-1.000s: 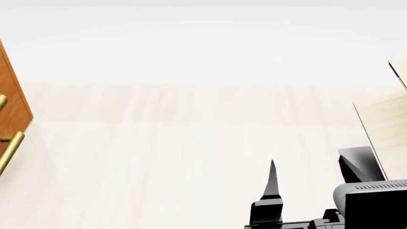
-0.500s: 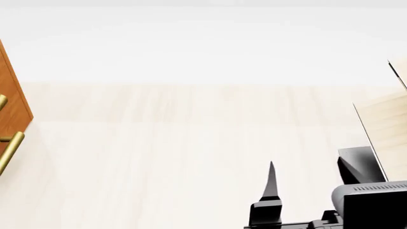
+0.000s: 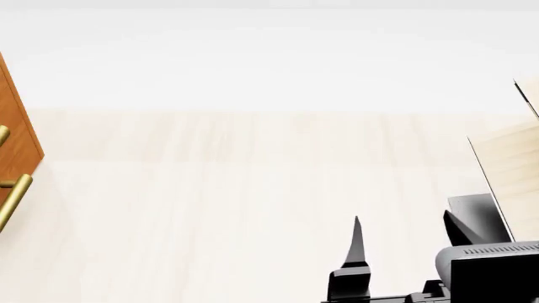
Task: Close the top drawer of the cabinet and put the bowl on top of it.
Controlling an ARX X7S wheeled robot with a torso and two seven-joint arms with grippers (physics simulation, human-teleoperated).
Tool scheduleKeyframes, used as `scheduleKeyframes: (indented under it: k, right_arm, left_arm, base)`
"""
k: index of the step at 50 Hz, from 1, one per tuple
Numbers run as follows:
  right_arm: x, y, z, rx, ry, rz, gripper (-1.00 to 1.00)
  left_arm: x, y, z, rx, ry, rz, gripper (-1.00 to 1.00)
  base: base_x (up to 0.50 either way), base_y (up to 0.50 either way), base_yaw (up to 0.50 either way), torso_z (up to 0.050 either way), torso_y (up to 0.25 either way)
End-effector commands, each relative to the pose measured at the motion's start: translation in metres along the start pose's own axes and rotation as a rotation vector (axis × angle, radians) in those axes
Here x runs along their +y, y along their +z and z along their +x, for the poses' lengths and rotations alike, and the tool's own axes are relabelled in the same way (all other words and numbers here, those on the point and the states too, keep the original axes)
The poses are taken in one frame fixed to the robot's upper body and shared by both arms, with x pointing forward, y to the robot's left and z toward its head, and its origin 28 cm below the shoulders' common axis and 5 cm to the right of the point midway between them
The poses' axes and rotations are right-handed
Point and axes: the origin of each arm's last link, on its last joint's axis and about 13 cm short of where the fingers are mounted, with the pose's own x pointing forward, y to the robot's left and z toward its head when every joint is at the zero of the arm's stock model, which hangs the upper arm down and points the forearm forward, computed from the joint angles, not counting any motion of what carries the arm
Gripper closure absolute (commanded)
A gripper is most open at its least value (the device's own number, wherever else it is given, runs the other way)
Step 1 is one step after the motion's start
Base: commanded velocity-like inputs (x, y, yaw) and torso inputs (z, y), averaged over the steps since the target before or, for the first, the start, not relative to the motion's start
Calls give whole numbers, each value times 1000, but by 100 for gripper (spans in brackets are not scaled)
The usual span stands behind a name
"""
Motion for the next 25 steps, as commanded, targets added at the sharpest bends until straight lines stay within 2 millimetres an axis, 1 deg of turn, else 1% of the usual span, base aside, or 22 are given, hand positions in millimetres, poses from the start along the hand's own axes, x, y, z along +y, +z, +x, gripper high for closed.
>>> scheduleKeyframes:
  k: [1, 12, 16, 25]
  right_arm:
    - [-2, -4, 2, 9, -5, 6, -100]
    - [0, -5, 3, 10, 2, 2, -100]
    - [0, -5, 4, 11, 3, 2, -100]
    - [1, -6, 5, 12, 13, 2, -100]
  left_arm:
    - [-3, 2, -7, 9, -30, -13, -100]
    - [-11, 7, -26, 13, -58, -10, -100]
    - [-9, 9, -30, 1, -22, -11, -100]
    - [-6, 11, -48, -27, -54, -2, -100]
  base:
    - [0, 0, 0, 0, 0]
    - [0, 0, 0, 0, 0]
    - [0, 0, 0, 0, 0]
    - [0, 0, 0, 0, 0]
